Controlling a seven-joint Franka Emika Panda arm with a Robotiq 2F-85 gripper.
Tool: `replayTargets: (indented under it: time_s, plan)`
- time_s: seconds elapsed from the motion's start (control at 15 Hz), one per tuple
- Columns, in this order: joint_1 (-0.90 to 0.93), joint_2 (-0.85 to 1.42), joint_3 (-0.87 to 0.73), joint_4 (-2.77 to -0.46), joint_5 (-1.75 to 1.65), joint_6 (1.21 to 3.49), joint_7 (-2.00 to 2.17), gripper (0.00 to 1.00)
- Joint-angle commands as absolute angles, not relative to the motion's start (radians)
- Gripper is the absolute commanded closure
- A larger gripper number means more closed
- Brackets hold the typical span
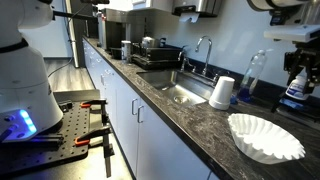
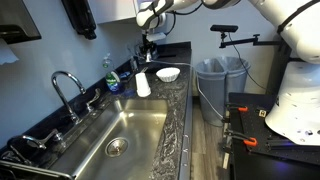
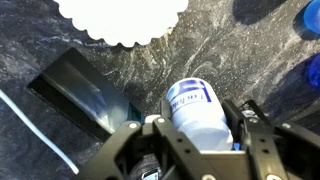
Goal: Pick up the bottle and put it on the bowl
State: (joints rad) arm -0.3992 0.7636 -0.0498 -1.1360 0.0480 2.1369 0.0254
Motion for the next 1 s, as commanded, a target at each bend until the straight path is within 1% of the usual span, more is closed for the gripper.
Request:
replayTargets:
  time_s: [0.0, 0.27, 0.33, 0.67, 0.93]
  plan:
    - [-0.381, 0.595, -0.061, -1.355, 0.023, 2.102, 0.029, 0.71]
    - [-0.365, 0.511, -0.066, -1.490, -0.018, 2.070, 0.049, 0.71]
    - [-0.334, 0.502, -0.108, -1.509, 0.000, 2.058, 0.036, 0.71]
    - [-0.297, 0.455, -0.164, -1.616, -0.016, 2.037, 0.042, 0.71]
    - [-0.282, 0.460, -0.204, -1.673, -0.024, 2.078, 0.089, 0.71]
